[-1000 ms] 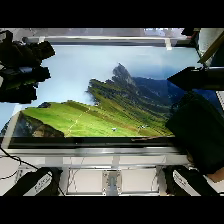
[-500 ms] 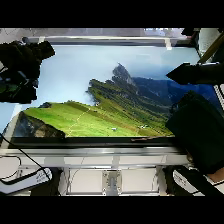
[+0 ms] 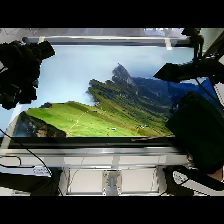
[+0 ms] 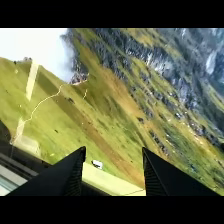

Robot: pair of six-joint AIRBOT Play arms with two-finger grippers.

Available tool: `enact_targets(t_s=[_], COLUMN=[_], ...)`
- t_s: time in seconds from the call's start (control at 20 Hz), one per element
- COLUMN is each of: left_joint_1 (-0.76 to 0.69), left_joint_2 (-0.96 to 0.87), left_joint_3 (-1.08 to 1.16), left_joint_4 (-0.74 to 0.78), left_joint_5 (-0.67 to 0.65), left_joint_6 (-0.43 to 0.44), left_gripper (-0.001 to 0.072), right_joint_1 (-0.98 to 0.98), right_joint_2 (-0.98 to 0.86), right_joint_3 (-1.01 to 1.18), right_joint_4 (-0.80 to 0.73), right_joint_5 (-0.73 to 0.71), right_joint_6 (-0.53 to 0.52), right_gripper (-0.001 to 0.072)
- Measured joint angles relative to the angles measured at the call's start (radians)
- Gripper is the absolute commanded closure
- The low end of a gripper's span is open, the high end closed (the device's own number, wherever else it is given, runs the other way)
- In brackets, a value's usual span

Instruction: Fold the clothes and pants, and hang the long-sleeved shirts on hangers.

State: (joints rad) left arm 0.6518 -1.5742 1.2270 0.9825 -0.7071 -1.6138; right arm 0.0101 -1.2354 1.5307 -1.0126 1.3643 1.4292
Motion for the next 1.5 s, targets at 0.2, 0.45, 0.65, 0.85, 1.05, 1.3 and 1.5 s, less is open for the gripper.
enact_targets(t_s=[0.2,0.45,0.65,0.85,1.05,1.3,1.5], left_joint_1=[-0.002,-0.013,-0.031,-0.044,-0.048,-0.066,-0.194], left_joint_2=[-0.050,-0.091,-0.114,-0.132,-0.111,0.086,0.307], left_joint_3=[0.000,0.000,0.000,0.000,0.001,0.001,0.001], left_joint_4=[-0.011,-0.038,-0.071,-0.087,-0.091,-0.154,-0.220], left_joint_5=[-0.003,0.017,0.072,0.118,0.114,0.042,-0.038], left_joint_6=[0.035,0.047,0.050,0.051,0.073,0.204,0.281], left_gripper=[0.0082,0.0160,0.0245,0.0691,0.0692,0.0692,0.0693], right_joint_1=[0.086,0.146,0.159,0.163,0.163,0.130,0.074], right_joint_2=[-0.024,-0.030,-0.031,-0.031,-0.031,-0.031,-0.023], right_joint_3=[0.000,0.000,0.000,0.000,0.006,0.107,0.244], right_joint_4=[-0.014,-0.023,-0.030,-0.031,-0.037,-0.131,-0.250], right_joint_5=[-0.038,-0.103,-0.124,-0.131,-0.127,-0.005,0.128], right_joint_6=[0.000,0.000,0.000,0.000,0.000,0.000,-0.009], right_gripper=[0.0308,0.0308,0.0308,0.0308,0.0309,0.0308,0.0308])
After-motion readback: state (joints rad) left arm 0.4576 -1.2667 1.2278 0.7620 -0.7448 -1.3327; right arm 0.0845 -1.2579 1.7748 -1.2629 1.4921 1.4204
